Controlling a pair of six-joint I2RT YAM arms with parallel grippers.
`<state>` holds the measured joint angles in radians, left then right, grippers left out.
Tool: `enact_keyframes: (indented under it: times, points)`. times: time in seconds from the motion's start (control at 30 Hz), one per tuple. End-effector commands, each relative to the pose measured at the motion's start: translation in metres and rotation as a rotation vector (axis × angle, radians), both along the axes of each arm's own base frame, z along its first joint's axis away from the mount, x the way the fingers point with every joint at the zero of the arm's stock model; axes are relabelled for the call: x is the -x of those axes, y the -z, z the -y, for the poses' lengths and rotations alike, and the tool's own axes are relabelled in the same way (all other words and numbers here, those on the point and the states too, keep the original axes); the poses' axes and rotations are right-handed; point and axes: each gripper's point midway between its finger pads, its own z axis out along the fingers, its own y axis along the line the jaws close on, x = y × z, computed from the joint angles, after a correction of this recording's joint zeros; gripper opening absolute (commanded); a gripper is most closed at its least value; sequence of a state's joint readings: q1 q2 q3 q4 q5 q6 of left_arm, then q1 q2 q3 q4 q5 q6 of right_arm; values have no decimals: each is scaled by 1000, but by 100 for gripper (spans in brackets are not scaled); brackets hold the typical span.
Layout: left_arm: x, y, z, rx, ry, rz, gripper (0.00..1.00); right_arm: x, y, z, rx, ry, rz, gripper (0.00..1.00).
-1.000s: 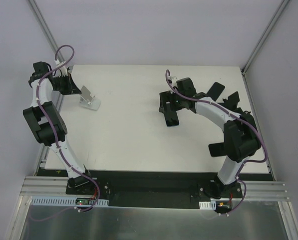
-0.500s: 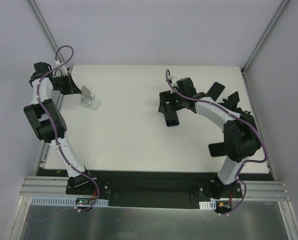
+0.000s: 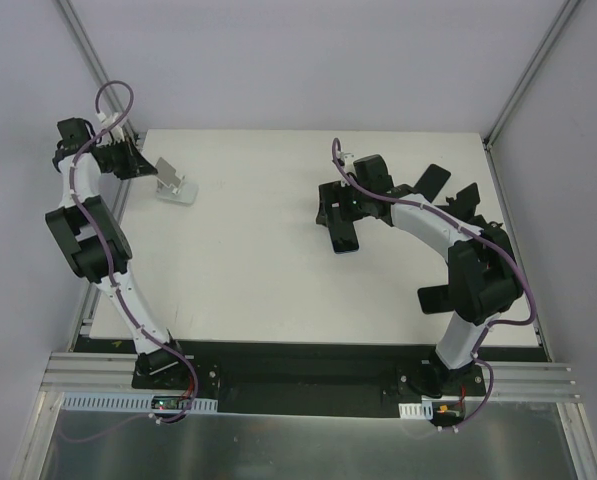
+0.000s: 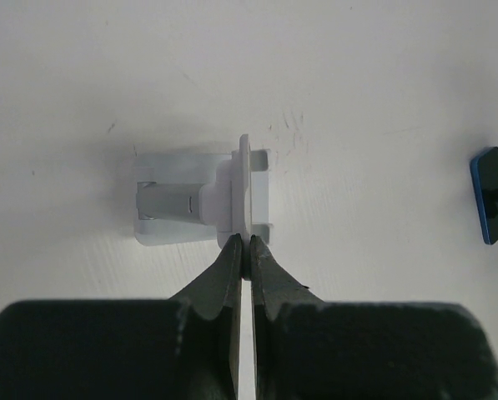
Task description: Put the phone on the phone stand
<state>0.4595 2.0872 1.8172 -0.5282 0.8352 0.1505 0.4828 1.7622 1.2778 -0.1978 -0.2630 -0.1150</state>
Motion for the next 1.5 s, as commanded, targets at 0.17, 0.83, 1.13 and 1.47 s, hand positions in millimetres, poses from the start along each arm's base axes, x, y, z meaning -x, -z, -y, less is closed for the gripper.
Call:
enact_keyframes:
  times: [0.17,0.83,1.13,1.47]
  points:
    - [-51,-61,35,-13,195,260,0,-4,-19,-10,-64,-21,29,96]
    - [-94,-24,102,-56,357,273,0,-1,-17,-17,-90,-45,0,96]
    - [-101,-10,94,-142,302,233,19,0,-17,-18,-97,-48,-4,96]
    - [-112,-57,72,-222,94,249,99,-4,-12,-7,-33,-21,4,96]
